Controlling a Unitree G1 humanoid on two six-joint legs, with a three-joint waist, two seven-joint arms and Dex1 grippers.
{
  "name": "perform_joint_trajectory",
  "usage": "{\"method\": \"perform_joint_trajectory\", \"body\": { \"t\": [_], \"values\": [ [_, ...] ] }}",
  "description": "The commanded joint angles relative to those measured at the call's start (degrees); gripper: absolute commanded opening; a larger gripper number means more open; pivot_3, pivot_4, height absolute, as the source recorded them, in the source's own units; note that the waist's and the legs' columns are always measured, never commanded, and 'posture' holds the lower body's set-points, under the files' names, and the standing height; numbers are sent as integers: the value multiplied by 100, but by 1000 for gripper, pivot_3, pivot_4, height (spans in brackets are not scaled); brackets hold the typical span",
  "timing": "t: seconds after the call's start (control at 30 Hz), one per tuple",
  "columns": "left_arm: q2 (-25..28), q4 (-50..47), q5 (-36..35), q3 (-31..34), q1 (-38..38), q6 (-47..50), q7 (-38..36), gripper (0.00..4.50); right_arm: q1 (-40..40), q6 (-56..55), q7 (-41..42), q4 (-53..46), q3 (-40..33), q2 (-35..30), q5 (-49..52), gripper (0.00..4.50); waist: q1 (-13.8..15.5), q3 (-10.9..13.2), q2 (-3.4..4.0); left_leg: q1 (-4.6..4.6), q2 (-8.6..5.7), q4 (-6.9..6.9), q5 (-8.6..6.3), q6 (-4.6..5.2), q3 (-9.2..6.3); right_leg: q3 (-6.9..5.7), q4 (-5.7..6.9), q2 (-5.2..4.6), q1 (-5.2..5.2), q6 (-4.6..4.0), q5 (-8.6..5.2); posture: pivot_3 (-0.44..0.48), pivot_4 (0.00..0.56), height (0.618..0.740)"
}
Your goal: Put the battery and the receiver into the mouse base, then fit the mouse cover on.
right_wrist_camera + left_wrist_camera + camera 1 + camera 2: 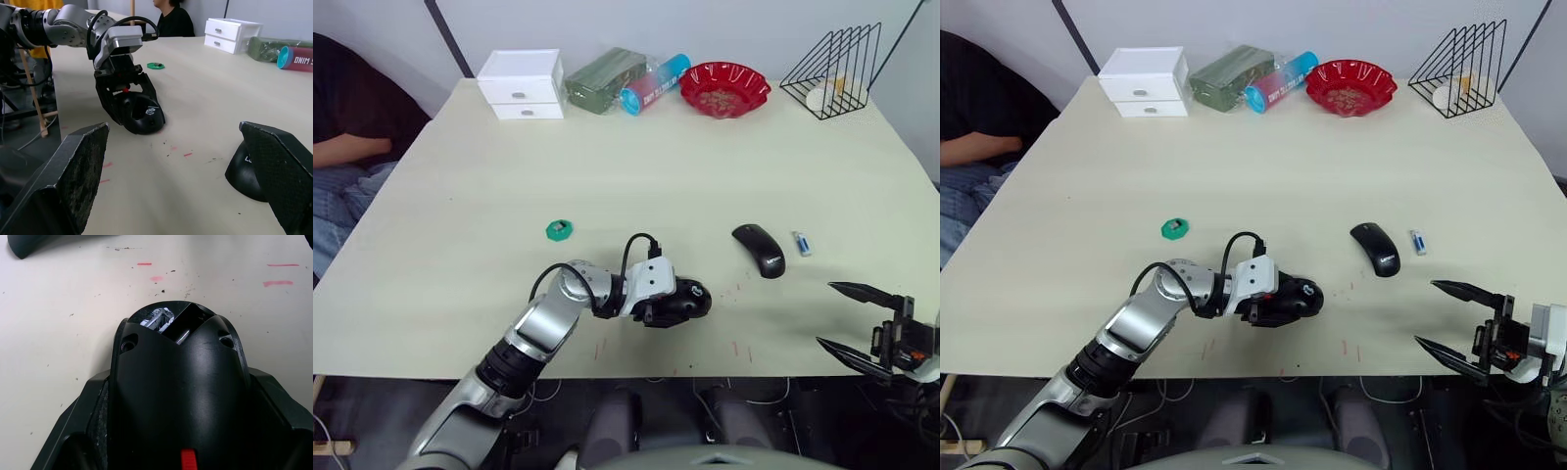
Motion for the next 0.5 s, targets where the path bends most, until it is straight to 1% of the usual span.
{"method": "perform_joint_trajectory", "body": {
  "t": [0.03, 0.13, 0.3, 0.5],
  "values": [
    [-32, 116, 80, -92, -90, -96, -33, 2931, 25, 51, -82, -183, -111, -93, 48, 4500, 2, 0, 0, 0, 0, 0, 0, 0, 1, 1, 0, 0, 0, 0, 0, 0, 150, 740],
    [-55, 208, 116, -126, -159, -96, -69, 2931, 47, 147, -206, -201, -84, -108, 2, 4500, 6, 0, 0, 0, 0, 2, 0, 0, 1, 1, 0, 0, 1, 0, 0, 0, 150, 740],
    [-58, 268, 135, -170, -256, -44, -121, 2931, 51, 379, -788, -233, -78, -118, -227, 4500, 14, 0, 0, 1, 0, 4, 0, 0, 1, 1, 0, 0, 4, 0, 0, 0, 150, 740],
    [-33, 249, 125, -191, -338, 130, -181, 2931, -132, 1013, -1990, -226, -103, -93, -451, 4500, 21, -1, 1, 0, 0, 6, 0, 0, 0, 1, 0, 0, 3, 0, 0, 0, 150, 740]
  ]
}}
